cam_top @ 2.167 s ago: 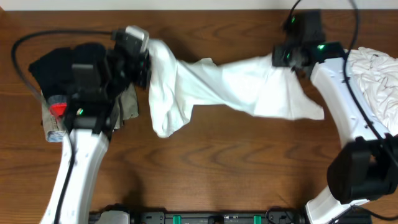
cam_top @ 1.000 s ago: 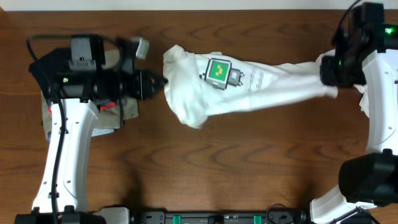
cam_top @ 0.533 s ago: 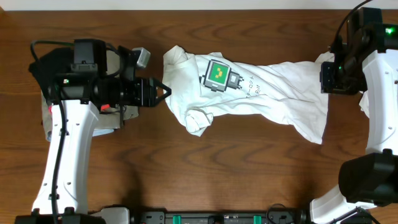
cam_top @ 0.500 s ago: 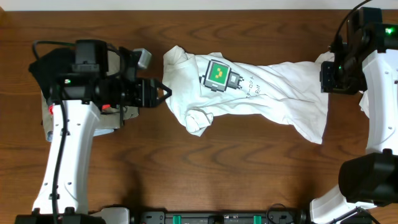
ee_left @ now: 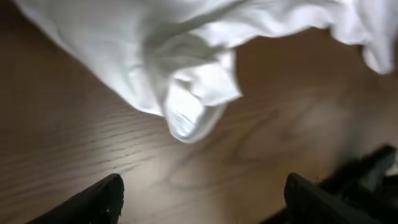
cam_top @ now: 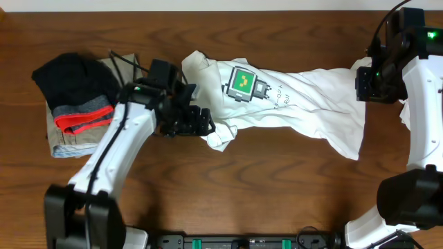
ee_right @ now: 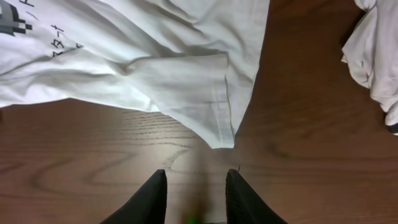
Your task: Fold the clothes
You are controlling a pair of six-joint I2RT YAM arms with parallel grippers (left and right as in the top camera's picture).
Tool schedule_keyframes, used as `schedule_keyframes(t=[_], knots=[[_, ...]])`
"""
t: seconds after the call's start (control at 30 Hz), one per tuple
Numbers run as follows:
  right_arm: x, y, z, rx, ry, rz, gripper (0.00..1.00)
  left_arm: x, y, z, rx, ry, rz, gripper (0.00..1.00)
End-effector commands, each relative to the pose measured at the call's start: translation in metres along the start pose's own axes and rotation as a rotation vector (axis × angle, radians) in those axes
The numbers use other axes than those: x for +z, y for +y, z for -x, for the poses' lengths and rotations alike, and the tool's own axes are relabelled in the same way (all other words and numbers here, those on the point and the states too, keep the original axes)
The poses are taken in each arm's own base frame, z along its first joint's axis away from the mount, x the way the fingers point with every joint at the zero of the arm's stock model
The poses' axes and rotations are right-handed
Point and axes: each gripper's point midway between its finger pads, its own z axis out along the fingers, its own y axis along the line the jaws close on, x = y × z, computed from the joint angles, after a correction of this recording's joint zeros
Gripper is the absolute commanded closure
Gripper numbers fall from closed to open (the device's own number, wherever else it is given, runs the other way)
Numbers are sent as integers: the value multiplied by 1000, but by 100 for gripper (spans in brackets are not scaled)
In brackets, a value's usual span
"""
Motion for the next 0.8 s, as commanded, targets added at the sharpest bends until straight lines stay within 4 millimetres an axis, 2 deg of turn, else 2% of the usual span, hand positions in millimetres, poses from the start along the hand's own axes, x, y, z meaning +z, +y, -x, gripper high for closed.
schedule_keyframes(t=[0.0,0.07,0.3,0.63,0.73,0.77], knots=[[-3,0,-3,10,-4,23,71,18,17,0,-118,33,61,16],[-3,3,-3,10,-4,37,71,29,21,4,-123,43,58,16],[-3,3,-1,10,-11,37,72,64,11,9,-111,92,-25,16],[-3,3,-2,9,-10,37,72,88,6,20,-84,74,-31,17],[-3,3,-2,9,-7,37,75,88,6,21,-82,69,-33,34],[-3,3,-2,10,-6,37,76,88,6,22,-81,68,-33,46]])
